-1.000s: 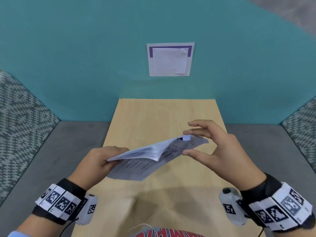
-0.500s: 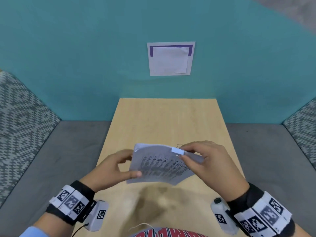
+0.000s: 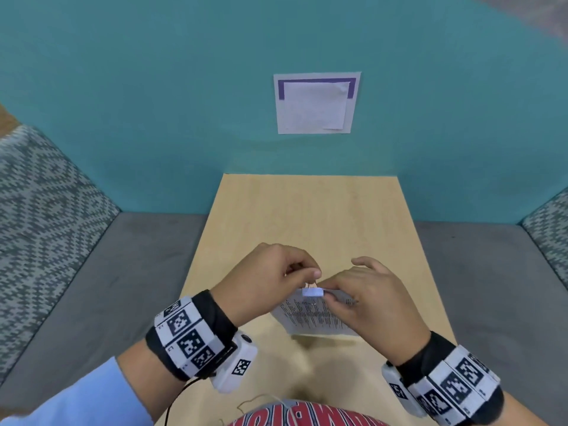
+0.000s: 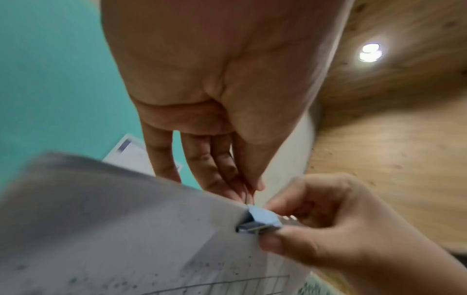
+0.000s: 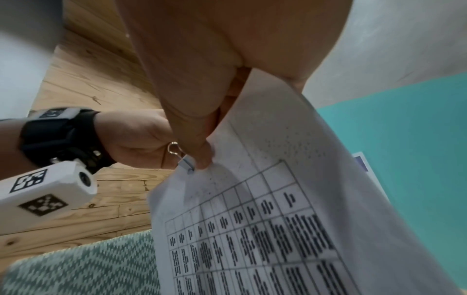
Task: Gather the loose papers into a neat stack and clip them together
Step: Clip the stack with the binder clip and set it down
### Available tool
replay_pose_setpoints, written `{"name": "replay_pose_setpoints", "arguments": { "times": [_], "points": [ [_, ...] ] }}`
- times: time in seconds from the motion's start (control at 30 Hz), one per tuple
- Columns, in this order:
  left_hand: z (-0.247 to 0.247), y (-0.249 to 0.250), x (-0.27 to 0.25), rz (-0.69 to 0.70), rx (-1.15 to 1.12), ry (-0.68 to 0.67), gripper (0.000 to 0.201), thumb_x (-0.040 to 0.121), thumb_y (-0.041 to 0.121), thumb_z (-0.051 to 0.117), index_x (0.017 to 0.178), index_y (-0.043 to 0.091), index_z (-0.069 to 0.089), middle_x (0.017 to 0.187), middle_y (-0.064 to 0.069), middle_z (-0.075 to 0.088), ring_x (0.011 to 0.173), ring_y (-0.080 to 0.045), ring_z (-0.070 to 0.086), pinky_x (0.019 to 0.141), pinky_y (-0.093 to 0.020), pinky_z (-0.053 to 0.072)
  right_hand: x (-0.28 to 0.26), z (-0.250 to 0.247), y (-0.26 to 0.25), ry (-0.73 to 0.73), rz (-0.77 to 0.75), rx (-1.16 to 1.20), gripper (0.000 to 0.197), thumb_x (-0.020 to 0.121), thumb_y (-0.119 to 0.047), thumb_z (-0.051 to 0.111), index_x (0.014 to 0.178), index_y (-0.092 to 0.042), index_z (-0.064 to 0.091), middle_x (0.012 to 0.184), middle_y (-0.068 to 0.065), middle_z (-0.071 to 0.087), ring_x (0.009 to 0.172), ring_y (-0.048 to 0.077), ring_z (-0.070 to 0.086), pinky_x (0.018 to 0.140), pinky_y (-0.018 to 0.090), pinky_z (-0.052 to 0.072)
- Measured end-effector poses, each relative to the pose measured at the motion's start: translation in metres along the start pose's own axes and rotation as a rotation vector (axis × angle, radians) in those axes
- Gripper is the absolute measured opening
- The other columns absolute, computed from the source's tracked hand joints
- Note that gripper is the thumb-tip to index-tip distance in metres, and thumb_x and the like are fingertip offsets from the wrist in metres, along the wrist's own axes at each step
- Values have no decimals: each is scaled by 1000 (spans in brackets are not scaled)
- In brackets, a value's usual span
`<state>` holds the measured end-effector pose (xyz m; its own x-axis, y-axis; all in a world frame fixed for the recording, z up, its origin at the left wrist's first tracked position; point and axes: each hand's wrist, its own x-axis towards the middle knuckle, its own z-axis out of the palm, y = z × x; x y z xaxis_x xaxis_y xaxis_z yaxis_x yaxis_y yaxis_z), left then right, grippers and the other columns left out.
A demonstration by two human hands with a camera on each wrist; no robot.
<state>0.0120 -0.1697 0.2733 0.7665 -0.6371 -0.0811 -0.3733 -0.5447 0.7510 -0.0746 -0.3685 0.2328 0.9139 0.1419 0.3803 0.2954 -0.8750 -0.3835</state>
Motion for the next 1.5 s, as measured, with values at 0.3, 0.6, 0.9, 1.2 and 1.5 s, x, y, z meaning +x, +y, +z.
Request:
{"name": "replay_pose_setpoints", "arguments": {
  "times": [0.3, 0.6, 0.9, 1.2, 1.5],
  "points": [
    [5, -42, 21, -329, -245, -328, 16, 96, 27, 75, 101, 14, 83, 103, -11, 83, 82, -10, 69, 85, -32, 58, -4, 10, -8, 24, -43, 62, 12, 89, -32, 69, 88, -31, 80, 78, -17, 77, 68, 6, 69, 95, 30, 50],
    [6, -35, 7, -205, -87, -252, 40, 94, 61, 66, 96, 25, 84, 63, 17, 62, 60, 0, 49, 62, -19, 37, 12, 10, 10, -272, 278, 210, 17, 88, -50, 68, 95, -38, 77, 84, -21, 77, 80, 0, 69, 73, 34, 57],
    [9, -44, 8, -105, -9, -201, 32, 78, 57, 85, 88, 26, 82, 73, -5, 72, 62, -6, 50, 61, -31, 36, 22, 10, 12, -355, 381, 381, 9, 87, -37, 80, 88, -29, 81, 81, -11, 77, 79, 7, 69, 75, 33, 55],
    [-14, -62, 2, -64, 84, -213, 13, 90, 40, 81, 94, 29, 77, 84, 16, 75, 75, 2, 65, 68, -19, 50, 21, -6, 24, -361, 516, 582, 8, 82, -31, 87, 85, -25, 83, 80, -7, 81, 77, 10, 76, 74, 29, 58],
    [-21, -72, -3, -171, -753, 170, 33, 110, 25, 49, 94, 0, 64, 75, 0, 64, 63, -10, 58, 59, -21, 48, -15, 1, 49, -181, 729, 1237, 35, 100, -25, 57, 112, 3, 74, 112, 21, 79, 99, 33, 76, 98, 41, 59]
  ]
}}
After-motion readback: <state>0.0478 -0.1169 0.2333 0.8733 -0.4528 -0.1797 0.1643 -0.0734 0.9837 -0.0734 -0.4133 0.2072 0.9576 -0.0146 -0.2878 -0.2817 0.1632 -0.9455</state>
